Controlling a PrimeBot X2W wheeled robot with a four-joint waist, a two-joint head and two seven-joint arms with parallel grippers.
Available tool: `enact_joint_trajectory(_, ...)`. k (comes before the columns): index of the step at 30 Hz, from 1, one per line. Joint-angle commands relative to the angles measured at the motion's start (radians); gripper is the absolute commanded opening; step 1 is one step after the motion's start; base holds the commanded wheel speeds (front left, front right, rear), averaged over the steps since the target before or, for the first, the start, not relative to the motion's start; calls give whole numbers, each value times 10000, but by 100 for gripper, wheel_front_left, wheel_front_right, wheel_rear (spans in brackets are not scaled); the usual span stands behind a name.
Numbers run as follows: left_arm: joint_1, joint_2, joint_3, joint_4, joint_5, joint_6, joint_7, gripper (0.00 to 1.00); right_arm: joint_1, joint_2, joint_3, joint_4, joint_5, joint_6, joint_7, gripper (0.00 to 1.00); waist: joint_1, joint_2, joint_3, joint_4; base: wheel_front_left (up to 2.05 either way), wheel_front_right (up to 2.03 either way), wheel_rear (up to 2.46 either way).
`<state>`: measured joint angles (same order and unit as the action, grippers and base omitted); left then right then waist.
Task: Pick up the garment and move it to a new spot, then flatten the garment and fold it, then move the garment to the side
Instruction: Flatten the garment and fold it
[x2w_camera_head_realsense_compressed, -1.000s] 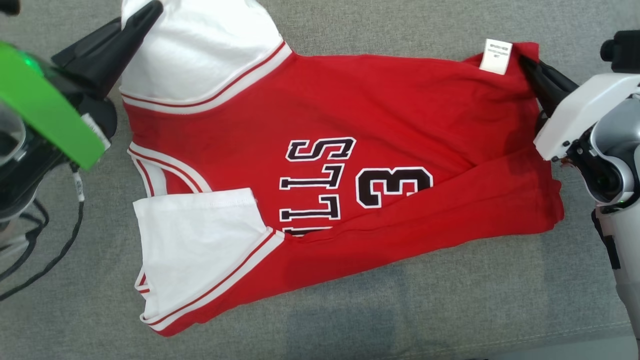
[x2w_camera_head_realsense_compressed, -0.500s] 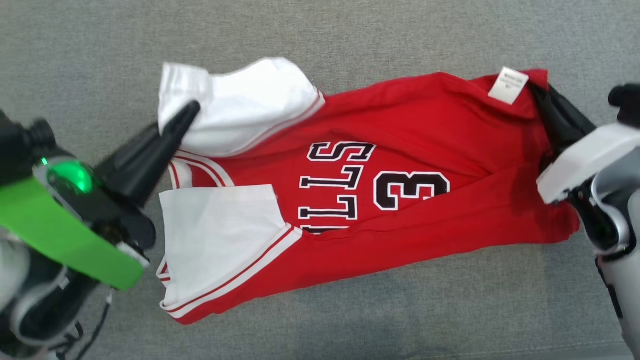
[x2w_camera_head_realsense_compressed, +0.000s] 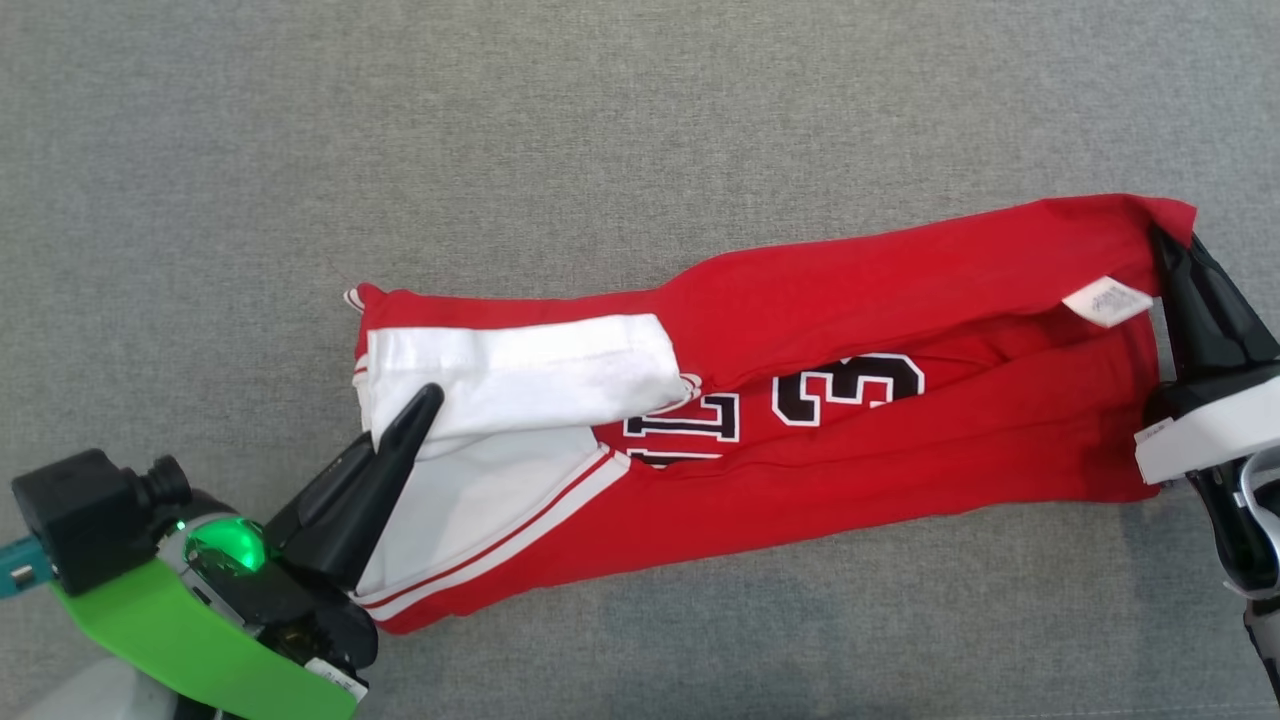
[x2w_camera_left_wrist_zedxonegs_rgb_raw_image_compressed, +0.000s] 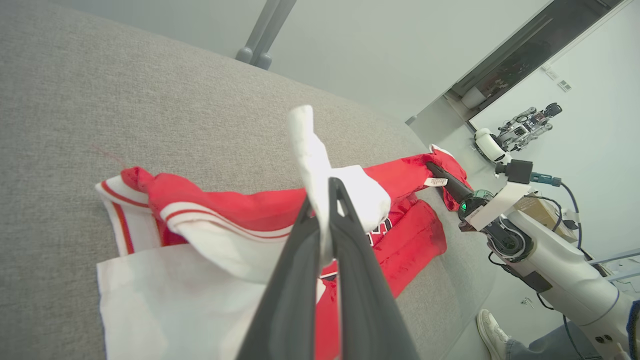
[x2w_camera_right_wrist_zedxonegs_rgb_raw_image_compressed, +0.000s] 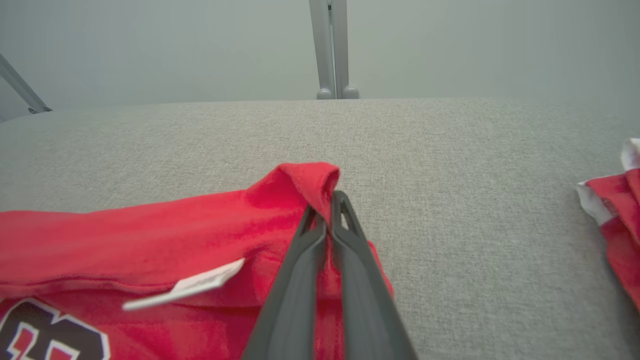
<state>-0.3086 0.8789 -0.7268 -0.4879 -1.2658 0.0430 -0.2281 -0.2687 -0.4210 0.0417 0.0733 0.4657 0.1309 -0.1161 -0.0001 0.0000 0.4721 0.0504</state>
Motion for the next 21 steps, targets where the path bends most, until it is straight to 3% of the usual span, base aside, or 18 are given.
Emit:
enact_joint_trajectory(1, 171, -97, -24, 59, -5, -38, -68, 0, 199, -5, -37, 38, 51, -4, -140, 0, 1, 0, -68, 91, 0, 0, 0)
enact_joint_trajectory(7, 559, -348, 169, 630, 67, -72, -238, 0, 868, 98, -246, -144, 495, -4, -188, 0, 1, 0, -265, 303, 0, 0, 0)
enact_joint_trajectory(16, 1164, -796, 328, 872, 53, -387, -342, 0, 1732, -310, -99, -953, 831, -4, 397, 1, 1, 0, -391, 267, 0, 0, 0)
enact_joint_trajectory(19, 1205, -947, 239, 1028, 148, -439, -348, 0, 1822, -486, -79, -1128, 909, -4, 523, 4, 1, 0, -403, 272, 0, 0, 0)
enact_joint_trajectory(21, 1229, -1000, 209, 1135, 175, -477, -347, 0, 1858, -576, -119, -1199, 935, -4, 593, 11, 1, 0, -419, 274, 0, 0, 0)
